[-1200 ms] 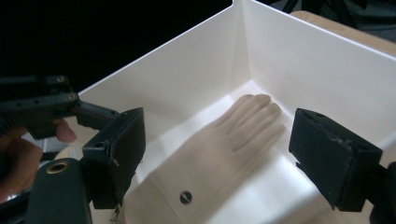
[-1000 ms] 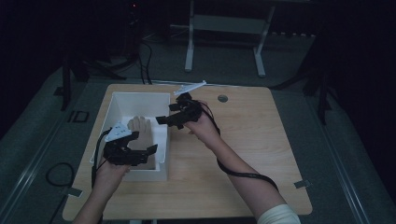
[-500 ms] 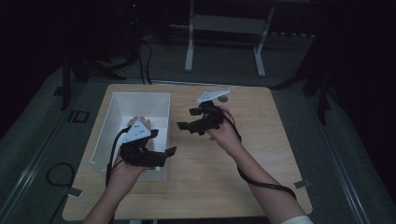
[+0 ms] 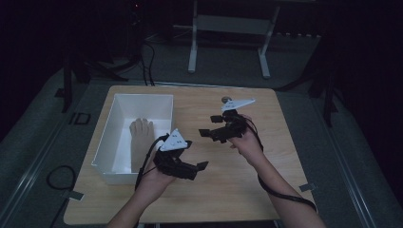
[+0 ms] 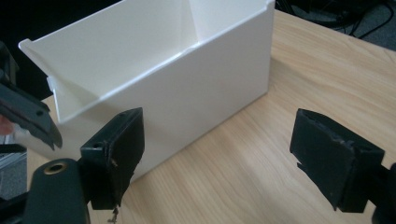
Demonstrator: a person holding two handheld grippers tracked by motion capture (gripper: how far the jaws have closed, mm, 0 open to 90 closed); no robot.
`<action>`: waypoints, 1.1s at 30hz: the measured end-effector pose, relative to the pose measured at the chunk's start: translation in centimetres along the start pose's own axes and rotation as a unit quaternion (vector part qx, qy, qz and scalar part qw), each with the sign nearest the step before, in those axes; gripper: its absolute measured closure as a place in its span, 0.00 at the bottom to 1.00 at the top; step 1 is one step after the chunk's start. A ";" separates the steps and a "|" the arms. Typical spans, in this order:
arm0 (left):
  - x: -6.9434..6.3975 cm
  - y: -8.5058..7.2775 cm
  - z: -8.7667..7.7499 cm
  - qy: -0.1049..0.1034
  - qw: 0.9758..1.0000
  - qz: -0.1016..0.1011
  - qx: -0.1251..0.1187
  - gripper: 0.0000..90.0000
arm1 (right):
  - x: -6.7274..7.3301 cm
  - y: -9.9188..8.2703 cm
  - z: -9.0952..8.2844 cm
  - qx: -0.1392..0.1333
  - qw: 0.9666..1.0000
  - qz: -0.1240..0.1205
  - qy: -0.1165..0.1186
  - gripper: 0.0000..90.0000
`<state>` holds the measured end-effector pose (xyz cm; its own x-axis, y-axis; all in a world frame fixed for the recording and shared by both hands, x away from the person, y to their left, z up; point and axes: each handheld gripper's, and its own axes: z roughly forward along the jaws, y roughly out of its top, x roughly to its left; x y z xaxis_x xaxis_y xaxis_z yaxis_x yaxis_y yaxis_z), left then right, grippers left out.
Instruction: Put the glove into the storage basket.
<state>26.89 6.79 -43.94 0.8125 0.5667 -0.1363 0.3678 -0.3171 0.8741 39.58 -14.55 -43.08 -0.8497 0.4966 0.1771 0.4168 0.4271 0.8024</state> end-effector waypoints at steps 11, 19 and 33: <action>-1.4 -0.4 3.6 -0.027 0.999 0.027 0.023 0.15 | -1.9 -3.9 -1.7 0.007 1.000 0.025 -0.007 0.17; -2.1 -1.6 5.8 -0.042 0.998 0.039 0.037 0.16 | -3.4 -7.9 -2.1 0.011 0.999 0.029 -0.007 0.17; -1.7 -5.0 9.0 -0.071 0.996 0.020 0.046 0.16 | -4.9 -13.3 -2.7 0.030 0.999 0.029 -0.006 0.17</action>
<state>27.74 0.51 -52.27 0.8812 0.4404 -0.1721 0.3678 -0.4098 0.8347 37.31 -24.69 -53.06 -0.8193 0.5313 0.2157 0.4848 0.4410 0.7553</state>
